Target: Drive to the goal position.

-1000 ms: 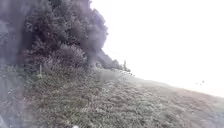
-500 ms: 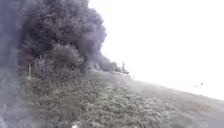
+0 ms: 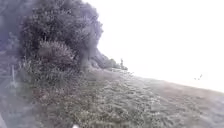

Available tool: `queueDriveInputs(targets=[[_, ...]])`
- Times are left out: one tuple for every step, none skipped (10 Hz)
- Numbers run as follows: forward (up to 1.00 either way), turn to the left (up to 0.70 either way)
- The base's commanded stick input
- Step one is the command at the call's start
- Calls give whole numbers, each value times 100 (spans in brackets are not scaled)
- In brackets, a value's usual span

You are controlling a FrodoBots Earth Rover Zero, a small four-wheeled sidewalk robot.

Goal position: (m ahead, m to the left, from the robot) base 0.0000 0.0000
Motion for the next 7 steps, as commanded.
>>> queueDriveInputs(targets=[[0,-60],[0,-60],[0,-60],[0,-60],[0,-60],[0,-60],[0,-60]])
